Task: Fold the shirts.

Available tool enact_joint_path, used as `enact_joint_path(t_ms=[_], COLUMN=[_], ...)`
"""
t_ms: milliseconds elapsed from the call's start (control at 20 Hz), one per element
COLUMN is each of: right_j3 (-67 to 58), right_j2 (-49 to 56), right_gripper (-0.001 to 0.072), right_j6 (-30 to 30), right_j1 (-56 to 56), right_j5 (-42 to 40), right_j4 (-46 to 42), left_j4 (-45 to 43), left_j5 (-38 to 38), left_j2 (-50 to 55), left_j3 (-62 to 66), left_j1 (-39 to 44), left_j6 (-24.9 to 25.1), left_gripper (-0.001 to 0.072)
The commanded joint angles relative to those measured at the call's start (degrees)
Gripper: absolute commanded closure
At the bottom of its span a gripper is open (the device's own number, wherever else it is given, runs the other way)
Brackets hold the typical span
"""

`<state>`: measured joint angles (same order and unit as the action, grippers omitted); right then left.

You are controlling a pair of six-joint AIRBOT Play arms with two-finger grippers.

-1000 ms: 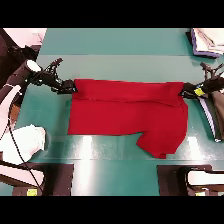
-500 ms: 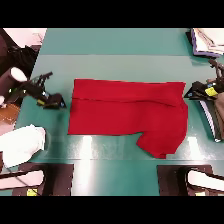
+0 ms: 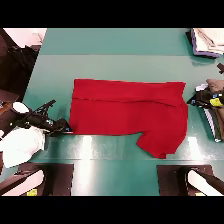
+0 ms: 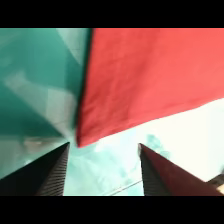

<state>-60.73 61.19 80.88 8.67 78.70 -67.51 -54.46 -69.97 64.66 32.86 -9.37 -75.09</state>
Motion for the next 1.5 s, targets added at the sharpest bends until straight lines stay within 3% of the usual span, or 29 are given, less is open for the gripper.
enact_joint_path(t_ms=[0,100,200,250,350,700,1050,1200,1300,1450], right_j3=[1.2,1.2,1.55,2.38,5.95,25.86,36.59,36.79,36.79,35.34], right_j2=[-2.71,-3.37,-3.37,-3.37,-3.37,-3.37,-3.3,-3.37,-3.37,-5.77], right_gripper=[0.0353,0.0353,0.0353,0.0353,0.0353,0.0351,0.0364,0.0455,0.0699,0.0697], right_j6=[0.02,0.02,0.04,0.09,0.11,0.07,-1.53,-1.53,-1.53,-1.51], right_j1=[0.02,0.02,0.04,0.04,0.87,15.76,13.99,8.94,6.54,4.9], right_j5=[-0.09,0.79,2.93,3.72,5.01,8.31,-1.77,-3.13,-2.38,3.19], right_j4=[-0.13,-0.24,-1.4,-2.75,-4.7,-4.11,3.48,3.3,2.78,0.76], left_j4=[3.13,5.9,7.15,7.13,6.93,6.54,6.49,6.47,5.31,-3.43], left_j5=[4.94,6.88,8.28,8.61,9.03,6.25,6.29,6.14,5.01,-0.79], left_j2=[-0.61,-0.61,-0.61,-0.63,-0.63,-0.63,-0.63,-0.63,-0.63,-2.62], left_j3=[-1.97,-1.95,-1.88,-1.84,-1.6,4.11,5.11,5.11,5.2,7.34], left_j1=[-0.02,-0.02,-0.02,-0.02,-0.02,-0.02,-0.02,-0.02,-0.02,-0.02], left_j6=[0.35,0.35,1.16,2.16,2.25,3.56,3.54,3.56,3.58,1.95], left_gripper=[0.0204,0.0207,0.06,0.0652,0.0684,0.0684,0.0684,0.0684,0.0685,0.0686])
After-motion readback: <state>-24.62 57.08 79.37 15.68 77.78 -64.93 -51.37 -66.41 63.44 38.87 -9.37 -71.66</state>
